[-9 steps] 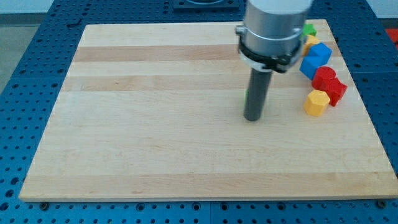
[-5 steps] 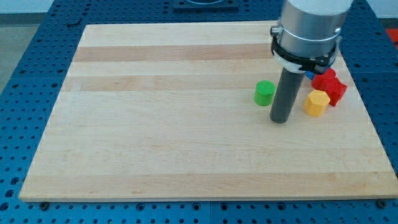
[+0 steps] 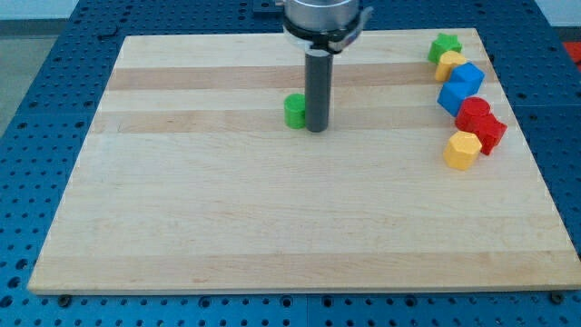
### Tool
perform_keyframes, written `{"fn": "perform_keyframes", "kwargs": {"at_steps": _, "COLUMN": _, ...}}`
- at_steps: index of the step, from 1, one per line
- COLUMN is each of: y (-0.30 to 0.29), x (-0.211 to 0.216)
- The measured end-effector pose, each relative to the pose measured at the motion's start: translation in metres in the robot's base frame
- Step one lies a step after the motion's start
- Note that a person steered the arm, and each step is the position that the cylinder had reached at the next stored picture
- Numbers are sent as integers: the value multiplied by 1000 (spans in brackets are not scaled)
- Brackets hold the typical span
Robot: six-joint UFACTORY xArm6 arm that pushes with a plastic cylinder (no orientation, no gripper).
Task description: Slide green circle to the center left
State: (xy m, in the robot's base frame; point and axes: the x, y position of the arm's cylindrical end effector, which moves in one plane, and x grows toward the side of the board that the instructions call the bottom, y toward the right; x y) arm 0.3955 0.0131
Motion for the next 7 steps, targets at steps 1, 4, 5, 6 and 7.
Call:
{"fn": "perform_keyframes", "kwargs": {"at_steps": 1, "y": 23, "x": -24}}
{"fn": "perform_keyframes", "kwargs": {"at_steps": 4, "y": -62, "x": -19}}
{"fn": "perform_keyframes", "kwargs": {"at_steps": 5, "y": -124, "x": -5}}
{"fn": "perform_keyframes", "kwargs": {"at_steps": 6, "y": -142, "x": 0}}
{"fn": "perform_keyframes", "kwargs": {"at_steps": 7, "y": -120, "x": -3}}
